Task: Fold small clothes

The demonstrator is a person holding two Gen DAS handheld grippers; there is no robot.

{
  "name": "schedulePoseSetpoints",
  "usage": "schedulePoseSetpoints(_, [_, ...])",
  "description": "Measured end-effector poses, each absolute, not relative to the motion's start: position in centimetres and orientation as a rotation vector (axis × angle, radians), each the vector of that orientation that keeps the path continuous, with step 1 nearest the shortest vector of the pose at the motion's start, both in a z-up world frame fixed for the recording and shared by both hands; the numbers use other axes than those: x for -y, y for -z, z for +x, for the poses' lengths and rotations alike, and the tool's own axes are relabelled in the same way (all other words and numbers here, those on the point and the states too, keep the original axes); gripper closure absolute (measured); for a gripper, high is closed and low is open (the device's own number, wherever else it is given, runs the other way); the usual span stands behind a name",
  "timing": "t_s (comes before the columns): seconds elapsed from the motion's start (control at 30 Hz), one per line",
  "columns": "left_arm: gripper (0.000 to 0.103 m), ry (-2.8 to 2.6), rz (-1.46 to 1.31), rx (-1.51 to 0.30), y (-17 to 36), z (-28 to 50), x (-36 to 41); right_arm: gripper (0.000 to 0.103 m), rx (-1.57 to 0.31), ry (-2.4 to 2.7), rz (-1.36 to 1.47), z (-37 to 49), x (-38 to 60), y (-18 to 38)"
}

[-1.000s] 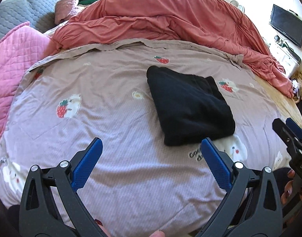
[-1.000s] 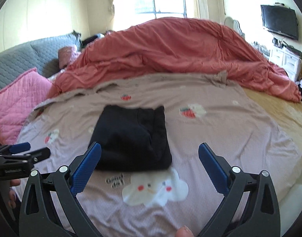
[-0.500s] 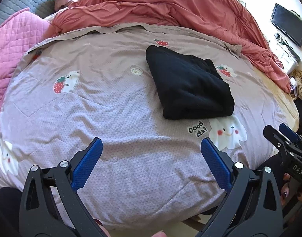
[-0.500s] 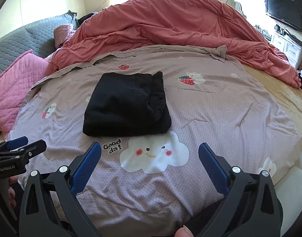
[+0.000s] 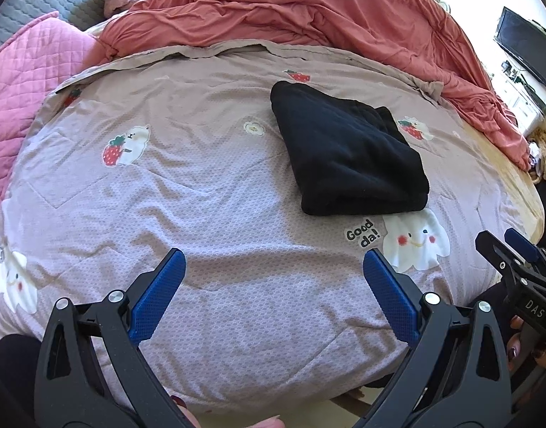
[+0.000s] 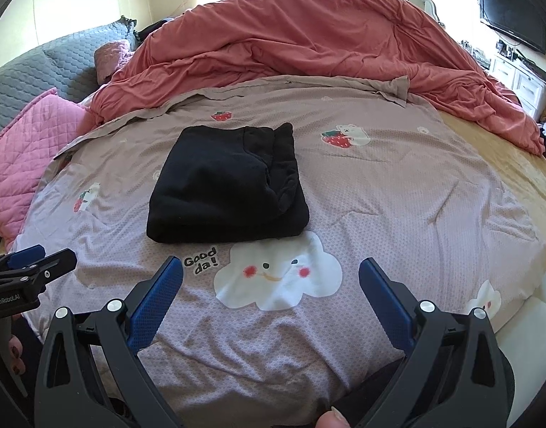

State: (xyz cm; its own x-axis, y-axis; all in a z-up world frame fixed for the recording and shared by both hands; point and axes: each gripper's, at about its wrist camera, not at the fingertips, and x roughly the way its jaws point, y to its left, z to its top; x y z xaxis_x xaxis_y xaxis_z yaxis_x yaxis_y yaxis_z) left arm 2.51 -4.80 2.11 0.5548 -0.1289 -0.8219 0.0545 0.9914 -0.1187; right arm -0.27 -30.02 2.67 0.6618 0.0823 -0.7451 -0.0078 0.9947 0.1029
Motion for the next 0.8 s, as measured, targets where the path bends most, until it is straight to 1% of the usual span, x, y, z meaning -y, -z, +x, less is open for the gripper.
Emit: schedulePoseSetpoints(0.8, [0.009, 0.080, -0.071, -0.984, -2.20, 2.66, 4.35, 0.005, -0.843, -0.044, 0.090, -0.27, 30.46, -2.63])
